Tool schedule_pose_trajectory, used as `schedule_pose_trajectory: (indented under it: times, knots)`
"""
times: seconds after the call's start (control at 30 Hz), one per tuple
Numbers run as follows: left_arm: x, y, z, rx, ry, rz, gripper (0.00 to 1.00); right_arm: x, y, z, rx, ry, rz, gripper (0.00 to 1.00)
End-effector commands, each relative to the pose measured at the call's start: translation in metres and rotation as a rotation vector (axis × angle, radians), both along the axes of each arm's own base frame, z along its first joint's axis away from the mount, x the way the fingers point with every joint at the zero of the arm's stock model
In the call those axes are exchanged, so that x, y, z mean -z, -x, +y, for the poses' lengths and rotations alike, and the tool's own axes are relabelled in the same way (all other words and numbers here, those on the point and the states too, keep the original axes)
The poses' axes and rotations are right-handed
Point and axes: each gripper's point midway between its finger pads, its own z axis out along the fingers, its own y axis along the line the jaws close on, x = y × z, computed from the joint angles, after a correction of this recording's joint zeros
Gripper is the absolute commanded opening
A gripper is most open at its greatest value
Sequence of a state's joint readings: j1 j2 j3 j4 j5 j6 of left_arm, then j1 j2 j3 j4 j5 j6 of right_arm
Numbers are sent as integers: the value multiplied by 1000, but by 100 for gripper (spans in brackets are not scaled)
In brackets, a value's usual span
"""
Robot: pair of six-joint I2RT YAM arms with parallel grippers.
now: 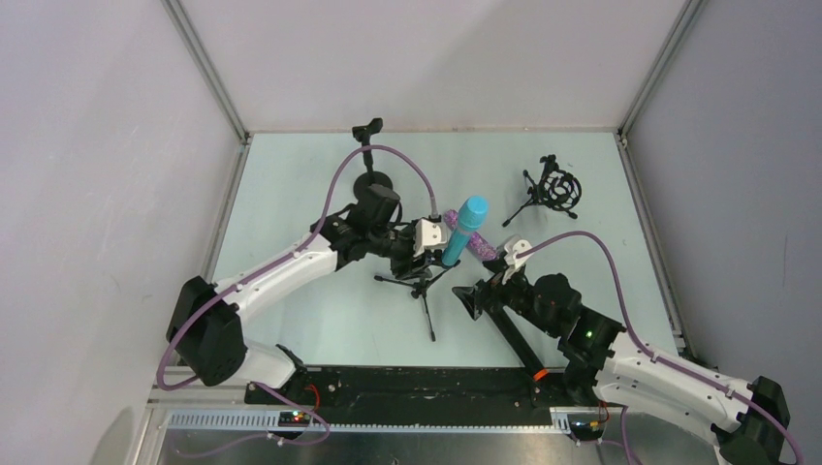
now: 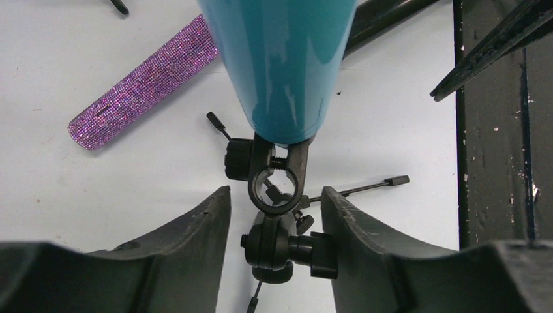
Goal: Attach the microphones to the stand
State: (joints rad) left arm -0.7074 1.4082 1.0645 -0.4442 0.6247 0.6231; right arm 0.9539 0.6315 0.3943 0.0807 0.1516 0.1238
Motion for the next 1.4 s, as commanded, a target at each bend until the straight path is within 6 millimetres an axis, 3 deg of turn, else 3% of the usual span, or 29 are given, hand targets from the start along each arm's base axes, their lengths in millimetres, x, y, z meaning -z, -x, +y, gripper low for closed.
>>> schedule_pose_trajectory:
  times: [0.0, 0.37, 0.43, 0.47, 0.53, 0.77, 1.0, 1.37]
  knots:
    - [-14, -6, -7, 23, 20, -57, 52, -14, -1, 4, -6, -46, -20, 100]
    - [-10, -9, -6, 20, -10, -48, 30, -15, -3, 3, 2, -45, -29, 99]
    - [-10, -10, -6, 21, -15, -52, 18, -16, -3, 3, 0, -48, -31, 99]
    - [-10, -11, -6, 19, -16, -55, 6, -17, -3, 3, 0, -49, -32, 100]
    - [-10, -12, -5, 13, -21, -60, 1, -17, -2, 3, -1, -49, -32, 99]
    - [-12, -22, 1, -32, -41, -89, 0, -18, -3, 4, -3, -54, -34, 99]
    - [-21, -45, 15, -127, -41, -101, 0, -15, -3, 7, -8, -54, -24, 99]
    - [-41, -90, 54, -309, -24, -124, 0, -12, -1, 11, -27, -54, -6, 99]
